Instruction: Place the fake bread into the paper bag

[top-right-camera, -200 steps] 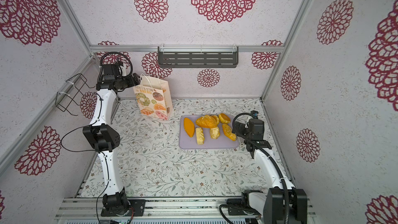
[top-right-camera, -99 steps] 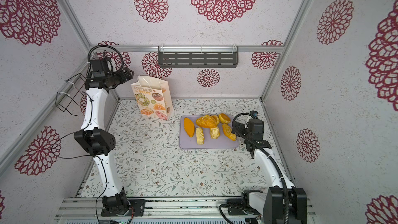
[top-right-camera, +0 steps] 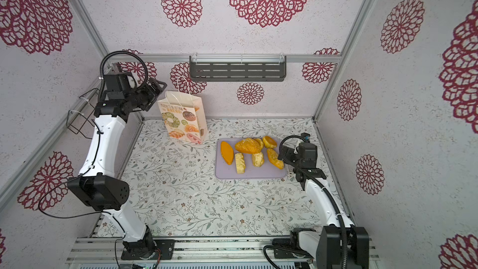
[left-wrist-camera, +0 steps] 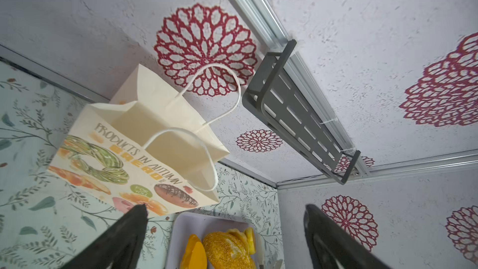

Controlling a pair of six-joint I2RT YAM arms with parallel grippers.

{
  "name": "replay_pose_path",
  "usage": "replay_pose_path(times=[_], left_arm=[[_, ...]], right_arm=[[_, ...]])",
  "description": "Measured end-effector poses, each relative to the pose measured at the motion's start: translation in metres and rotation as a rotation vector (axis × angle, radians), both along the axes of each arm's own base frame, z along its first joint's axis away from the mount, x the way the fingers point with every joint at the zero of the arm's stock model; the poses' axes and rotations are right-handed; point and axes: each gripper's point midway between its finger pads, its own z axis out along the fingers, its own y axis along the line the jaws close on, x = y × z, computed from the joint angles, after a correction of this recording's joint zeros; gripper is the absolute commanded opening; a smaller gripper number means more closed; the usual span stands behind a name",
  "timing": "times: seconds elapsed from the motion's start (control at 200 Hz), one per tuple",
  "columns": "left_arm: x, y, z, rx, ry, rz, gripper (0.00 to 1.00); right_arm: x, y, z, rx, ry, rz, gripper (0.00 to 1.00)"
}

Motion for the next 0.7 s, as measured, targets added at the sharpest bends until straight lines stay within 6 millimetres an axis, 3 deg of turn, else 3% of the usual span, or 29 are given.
replay_pose_path(times=[0.11, 0.19, 0.525, 0.701], left_arm=[[0.006, -0.012, -0.02, -0.056, 0.033, 0.004, 1.0], [0.01, -0.012, -0.026, -0.079, 0.04, 0.029, 0.96], [0.03, -0.01, -0.002, -0.142, -0.077, 0.098, 0.75], [0.042, -0.021, -0.014, -0.163, -0.068, 0.099, 0.7]], right_arm=[[0.0, 0.001, 0.0, 0.006, 0.0, 0.005, 0.99], [0.0, 0.001, 0.0, 0.009, -0.001, 0.004, 0.99], [-0.005, 0.001, 0.002, 0.012, -0.01, 0.002, 0.99], [-0.005, 0.001, 0.001, 0.012, -0.01, 0.001, 0.99]])
